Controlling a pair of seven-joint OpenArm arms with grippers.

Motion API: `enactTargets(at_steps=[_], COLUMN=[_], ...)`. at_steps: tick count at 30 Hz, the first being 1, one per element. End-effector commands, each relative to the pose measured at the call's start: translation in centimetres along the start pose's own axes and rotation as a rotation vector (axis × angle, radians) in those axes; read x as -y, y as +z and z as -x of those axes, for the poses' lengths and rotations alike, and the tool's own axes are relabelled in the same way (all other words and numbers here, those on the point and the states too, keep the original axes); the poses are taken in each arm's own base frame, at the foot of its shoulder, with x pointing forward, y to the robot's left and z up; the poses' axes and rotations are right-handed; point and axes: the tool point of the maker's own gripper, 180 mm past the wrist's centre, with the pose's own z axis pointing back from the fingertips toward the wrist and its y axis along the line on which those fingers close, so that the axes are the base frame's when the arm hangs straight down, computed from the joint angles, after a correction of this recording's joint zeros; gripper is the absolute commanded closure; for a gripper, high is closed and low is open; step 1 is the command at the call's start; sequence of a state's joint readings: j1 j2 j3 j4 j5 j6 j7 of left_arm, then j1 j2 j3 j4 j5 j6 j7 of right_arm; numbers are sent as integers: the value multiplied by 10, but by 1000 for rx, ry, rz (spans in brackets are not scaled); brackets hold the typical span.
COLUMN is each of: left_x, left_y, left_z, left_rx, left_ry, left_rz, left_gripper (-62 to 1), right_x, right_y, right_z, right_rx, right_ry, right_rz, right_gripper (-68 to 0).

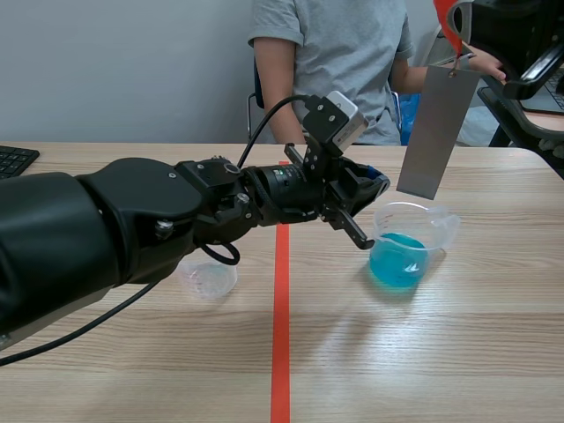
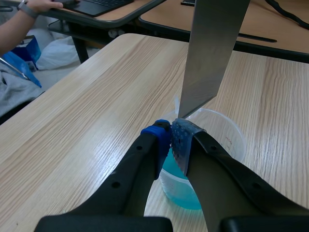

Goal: Do the redox reaction experiment.
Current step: 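Raise the plate and point at it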

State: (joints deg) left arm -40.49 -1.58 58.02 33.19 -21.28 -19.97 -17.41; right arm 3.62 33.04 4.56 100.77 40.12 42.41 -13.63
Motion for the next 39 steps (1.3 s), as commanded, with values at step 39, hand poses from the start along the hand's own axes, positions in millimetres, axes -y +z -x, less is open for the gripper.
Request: enactTargets(at_steps=[39], left_x=[-39], left_y=[284], left_z=[42], left_rx=[50], left_ry=[99], left_rz=[-418], left_gripper=[-51], right_x=[4], right_y=[2], right_z=[-13], right_rx=[30], right_ry=[30], right_rz=[0], right_gripper=[-15])
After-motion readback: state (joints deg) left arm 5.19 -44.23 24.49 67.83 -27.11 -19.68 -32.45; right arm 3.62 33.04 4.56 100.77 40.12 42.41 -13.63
